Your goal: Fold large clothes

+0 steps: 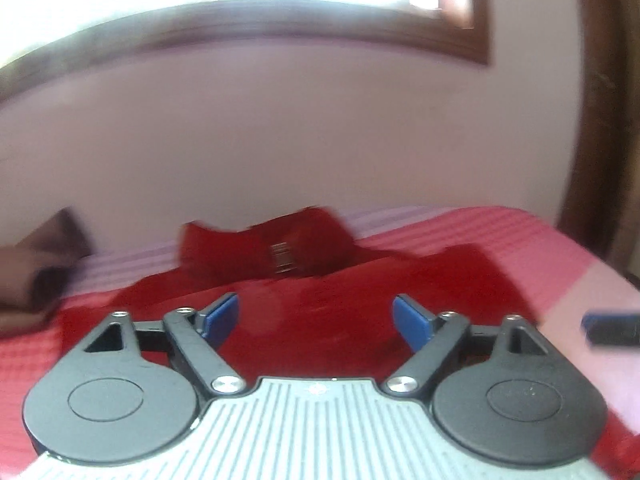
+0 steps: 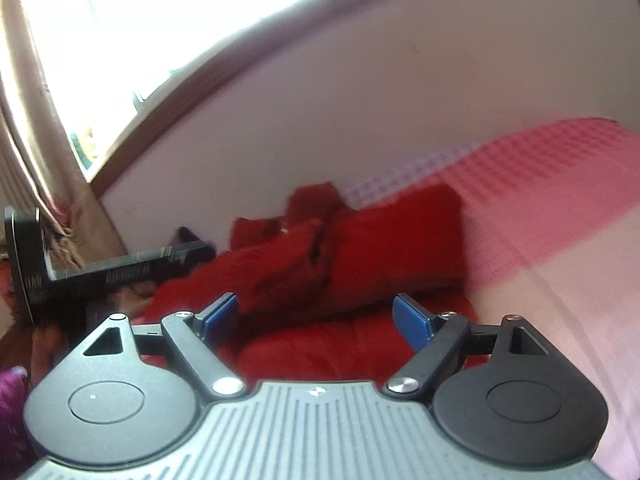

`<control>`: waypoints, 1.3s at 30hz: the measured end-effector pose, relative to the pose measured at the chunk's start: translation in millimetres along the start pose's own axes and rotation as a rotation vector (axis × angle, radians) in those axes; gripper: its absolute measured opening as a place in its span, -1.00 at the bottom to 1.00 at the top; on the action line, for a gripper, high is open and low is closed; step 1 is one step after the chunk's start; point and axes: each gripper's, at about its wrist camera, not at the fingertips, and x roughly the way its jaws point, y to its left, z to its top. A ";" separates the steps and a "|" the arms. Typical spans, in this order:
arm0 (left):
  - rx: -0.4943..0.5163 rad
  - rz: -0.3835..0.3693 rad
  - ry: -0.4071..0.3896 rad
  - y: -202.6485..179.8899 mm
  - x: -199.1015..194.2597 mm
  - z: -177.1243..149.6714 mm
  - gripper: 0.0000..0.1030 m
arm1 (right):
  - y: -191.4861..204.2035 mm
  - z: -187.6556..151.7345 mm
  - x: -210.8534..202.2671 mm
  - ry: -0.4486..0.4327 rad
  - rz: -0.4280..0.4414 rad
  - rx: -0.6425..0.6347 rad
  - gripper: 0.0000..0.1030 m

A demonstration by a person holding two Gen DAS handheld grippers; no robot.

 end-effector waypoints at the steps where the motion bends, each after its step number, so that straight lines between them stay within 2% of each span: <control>1: -0.021 0.035 0.011 12.5 1.5 -2.8 0.51 | 2.0 8.3 11.8 0.012 0.007 -0.010 0.64; 4: -0.110 0.087 0.036 46.3 4.3 -9.0 0.42 | 4.5 27.3 53.6 0.046 -0.016 -0.042 0.64; 7: -0.133 0.138 0.064 67.0 13.0 -16.1 0.42 | -1.8 40.1 99.9 0.104 -0.017 -0.008 0.64; 8: -0.129 0.148 0.077 72.4 16.2 -18.4 0.42 | -3.8 42.4 114.7 0.126 -0.026 0.002 0.50; 9: -0.125 0.158 0.091 77.0 21.1 -20.2 0.42 | -5.0 43.0 128.6 0.155 -0.029 0.007 0.10; 11: -0.120 0.183 0.132 83.8 35.2 -26.2 0.40 | -5.7 40.2 151.9 0.213 -0.028 -0.003 -0.40; 13: -0.138 0.193 0.159 92.2 42.8 -32.1 0.34 | -2.9 34.8 166.6 0.237 -0.070 -0.053 -0.53; 18: -0.207 0.180 0.183 109.8 53.8 -44.6 0.34 | 7.3 20.2 176.7 0.258 -0.137 -0.181 -0.58; 26: -0.188 0.165 0.203 110.6 68.7 -57.0 0.40 | 0.3 10.8 192.1 0.295 -0.152 -0.194 -0.62; 31: -0.172 0.184 0.200 107.5 72.4 -64.1 0.45 | 3.7 3.7 195.1 0.283 -0.169 -0.226 -0.62; 34: -0.148 0.207 0.196 103.9 73.9 -66.5 0.52 | 2.5 0.7 192.6 0.267 -0.163 -0.225 -0.62; 39: -0.162 0.239 0.189 105.6 75.8 -70.8 0.76 | 1.5 -1.3 188.7 0.242 -0.161 -0.227 -0.62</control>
